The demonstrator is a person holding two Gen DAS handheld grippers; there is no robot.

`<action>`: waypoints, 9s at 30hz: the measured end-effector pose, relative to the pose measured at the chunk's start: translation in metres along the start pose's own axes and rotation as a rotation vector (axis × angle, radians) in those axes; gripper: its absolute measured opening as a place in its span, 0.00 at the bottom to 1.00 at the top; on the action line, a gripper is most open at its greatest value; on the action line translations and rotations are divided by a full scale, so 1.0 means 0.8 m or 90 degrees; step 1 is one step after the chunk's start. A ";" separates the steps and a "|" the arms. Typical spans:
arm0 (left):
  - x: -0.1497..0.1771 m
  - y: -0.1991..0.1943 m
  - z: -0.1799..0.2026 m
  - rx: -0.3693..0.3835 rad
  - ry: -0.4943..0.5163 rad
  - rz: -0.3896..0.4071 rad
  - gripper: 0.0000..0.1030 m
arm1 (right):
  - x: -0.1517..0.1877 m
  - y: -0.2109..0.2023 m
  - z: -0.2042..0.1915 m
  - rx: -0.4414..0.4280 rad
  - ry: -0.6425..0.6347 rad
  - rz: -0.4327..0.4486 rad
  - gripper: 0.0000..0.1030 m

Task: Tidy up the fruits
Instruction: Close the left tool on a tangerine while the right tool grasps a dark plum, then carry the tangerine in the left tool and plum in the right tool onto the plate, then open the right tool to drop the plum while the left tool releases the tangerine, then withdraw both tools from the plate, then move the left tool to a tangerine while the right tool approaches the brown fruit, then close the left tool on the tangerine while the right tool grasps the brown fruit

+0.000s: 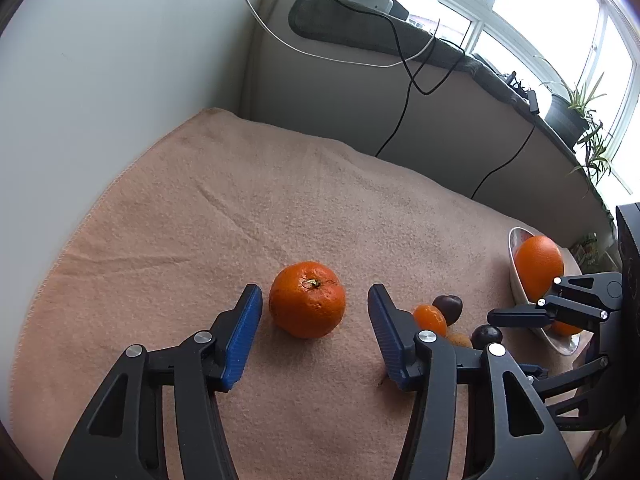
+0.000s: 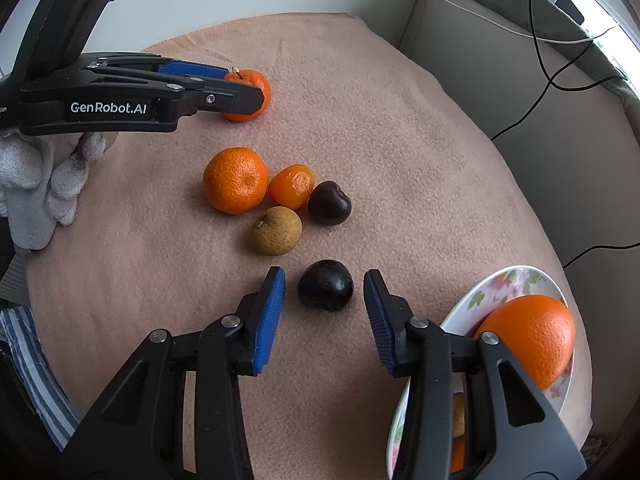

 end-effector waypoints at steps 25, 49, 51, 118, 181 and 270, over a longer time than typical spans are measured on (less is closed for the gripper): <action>0.000 -0.006 -0.001 -0.012 0.000 0.010 0.38 | 0.005 -0.001 0.008 -0.009 0.031 0.016 0.28; 0.002 -0.065 0.055 0.023 0.033 0.066 0.38 | 0.030 -0.071 0.020 -0.003 0.089 0.100 0.28; 0.003 -0.068 0.064 0.028 0.038 0.068 0.38 | 0.035 -0.079 0.023 -0.002 0.096 0.107 0.28; 0.044 -0.021 0.278 0.143 0.192 -0.012 0.38 | 0.162 -0.133 0.220 0.017 0.390 0.204 0.29; 0.029 -0.090 0.229 0.121 0.174 0.072 0.78 | 0.113 -0.175 0.151 0.028 0.348 0.262 0.84; 0.045 -0.012 0.077 0.052 0.180 -0.032 0.32 | -0.022 0.019 0.017 -0.160 0.150 0.034 0.27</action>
Point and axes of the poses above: each gripper's, at about its wrist camera, not at the fingertips, and y roughly the way its jaws point, z to its right, x to its underside, the point moved 3 cm from there along y, roughly the way its jaws point, and after that the axes turned 4 degrees about -x, right-handed, at the moved point
